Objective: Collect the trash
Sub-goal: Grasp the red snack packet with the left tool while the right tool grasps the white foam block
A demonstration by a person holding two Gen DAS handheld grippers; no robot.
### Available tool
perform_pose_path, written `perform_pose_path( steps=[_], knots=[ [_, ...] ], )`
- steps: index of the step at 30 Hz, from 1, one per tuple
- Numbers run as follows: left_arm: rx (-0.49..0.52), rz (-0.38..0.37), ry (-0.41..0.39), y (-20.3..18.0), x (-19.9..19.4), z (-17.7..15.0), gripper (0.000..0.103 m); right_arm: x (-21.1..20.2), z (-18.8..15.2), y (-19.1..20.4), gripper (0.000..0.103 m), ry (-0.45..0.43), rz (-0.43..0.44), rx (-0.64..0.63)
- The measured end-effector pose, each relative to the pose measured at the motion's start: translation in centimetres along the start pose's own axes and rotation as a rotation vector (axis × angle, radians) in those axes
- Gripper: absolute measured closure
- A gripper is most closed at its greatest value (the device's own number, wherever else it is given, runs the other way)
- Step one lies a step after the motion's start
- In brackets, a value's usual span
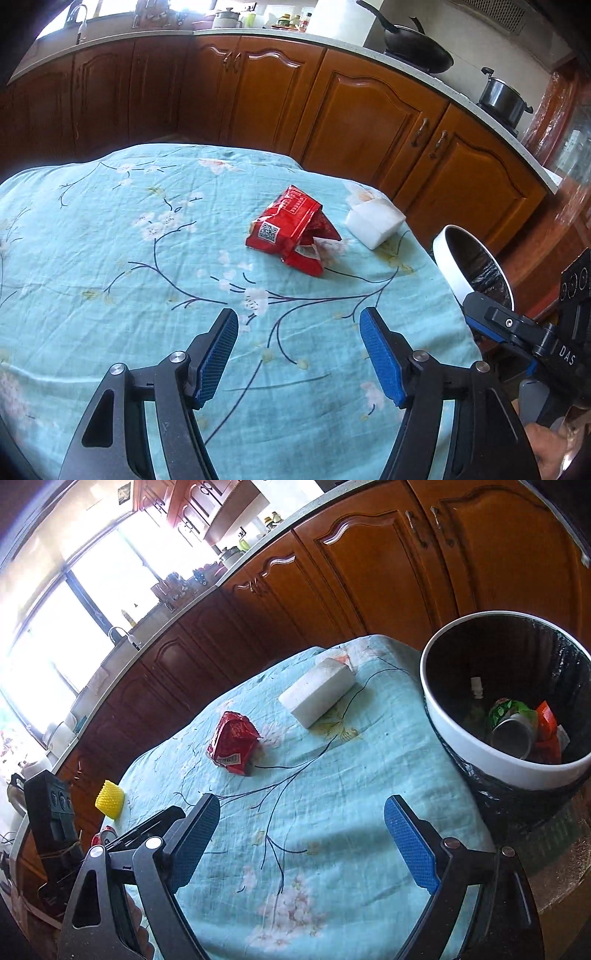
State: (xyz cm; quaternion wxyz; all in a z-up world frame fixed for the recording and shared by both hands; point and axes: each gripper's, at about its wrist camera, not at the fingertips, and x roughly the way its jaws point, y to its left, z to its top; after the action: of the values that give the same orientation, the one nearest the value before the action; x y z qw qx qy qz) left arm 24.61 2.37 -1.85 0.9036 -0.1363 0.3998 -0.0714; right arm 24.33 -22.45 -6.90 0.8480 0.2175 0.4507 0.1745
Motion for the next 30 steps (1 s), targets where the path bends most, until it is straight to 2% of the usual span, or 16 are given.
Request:
perform_pose_path(
  steps=[5, 12, 14, 19, 25, 27, 28, 29, 30],
  knots=[
    [0.003, 0.020, -0.023, 0.5, 0.7, 1.0, 0.035, 1.8, 1.6, 0.5, 0.011, -0.008, -0.026, -0.017],
    [0.032, 0.016, -0.008, 0.3, 2.9, 2.7, 0.035, 4.8, 4.2, 0.5, 0.013, -0.001, -0.050, -0.008],
    [0.037, 0.010, -0.004, 0.4, 3.6, 3.4, 0.035, 5.5, 4.9, 0.4, 0.021, -0.001, -0.070, -0.001],
    [0.056, 0.014, 0.019, 0.2, 6.2, 5.5, 0.035, 7.9, 6.7, -0.3, 0.033, 0.027, -0.070, 0.049],
    [0.091, 0.040, 0.056, -0.5, 9.9, 7.1, 0.035, 10.4, 8.1, -1.7, 0.034, 0.052, -0.059, 0.148],
    [0.105, 0.050, 0.066, -0.9, 10.8, 7.2, 0.039, 11.1, 8.4, -2.0, 0.036, 0.056, -0.063, 0.160],
    [0.110, 0.048, 0.072, -1.0, 11.1, 7.2, 0.043, 11.4, 8.5, -2.2, 0.045, 0.061, -0.066, 0.162],
    [0.117, 0.043, 0.080, -1.1, 11.5, 7.2, 0.056, 11.8, 8.4, -2.4, 0.056, 0.070, -0.069, 0.164],
    [0.123, 0.036, 0.095, -1.3, 11.8, 7.2, 0.064, 11.8, 8.3, -2.5, 0.056, 0.068, -0.066, 0.165]
  ],
)
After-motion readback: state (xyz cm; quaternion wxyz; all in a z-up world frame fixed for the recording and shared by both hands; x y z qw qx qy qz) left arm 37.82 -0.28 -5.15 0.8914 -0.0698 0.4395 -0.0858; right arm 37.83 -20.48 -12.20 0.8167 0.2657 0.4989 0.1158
